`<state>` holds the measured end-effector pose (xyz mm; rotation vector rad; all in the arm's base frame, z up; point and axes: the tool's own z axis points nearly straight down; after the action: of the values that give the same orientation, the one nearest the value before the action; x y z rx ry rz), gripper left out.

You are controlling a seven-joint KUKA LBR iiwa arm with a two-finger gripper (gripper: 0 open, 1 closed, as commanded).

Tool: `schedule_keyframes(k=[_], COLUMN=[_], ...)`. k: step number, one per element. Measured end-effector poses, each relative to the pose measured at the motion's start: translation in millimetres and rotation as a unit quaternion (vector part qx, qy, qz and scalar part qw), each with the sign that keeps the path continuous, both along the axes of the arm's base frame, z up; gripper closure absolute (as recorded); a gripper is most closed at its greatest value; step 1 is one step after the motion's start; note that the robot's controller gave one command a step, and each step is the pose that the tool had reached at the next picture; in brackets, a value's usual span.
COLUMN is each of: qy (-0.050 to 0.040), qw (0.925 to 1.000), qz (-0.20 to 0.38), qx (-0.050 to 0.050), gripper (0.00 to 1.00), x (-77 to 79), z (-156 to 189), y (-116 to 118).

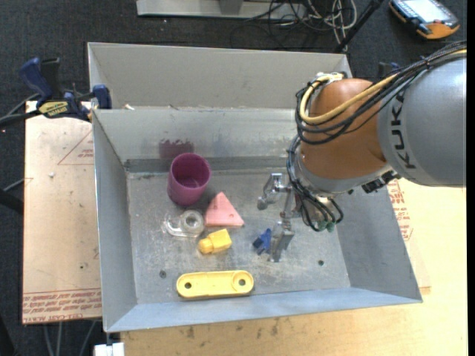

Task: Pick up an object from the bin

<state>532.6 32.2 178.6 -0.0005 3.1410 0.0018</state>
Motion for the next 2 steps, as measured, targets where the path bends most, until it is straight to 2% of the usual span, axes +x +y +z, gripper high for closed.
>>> schedule_keyframes(k=[1, 2], qy=[0.0000, -0.0006], qw=[1.0000, 0.9996], qz=[-0.001, 0.029], qx=[0.000, 0.000], gripper=[0.00, 0.00], x=[0.0, 14.6], z=[0, -20], y=[0, -31])
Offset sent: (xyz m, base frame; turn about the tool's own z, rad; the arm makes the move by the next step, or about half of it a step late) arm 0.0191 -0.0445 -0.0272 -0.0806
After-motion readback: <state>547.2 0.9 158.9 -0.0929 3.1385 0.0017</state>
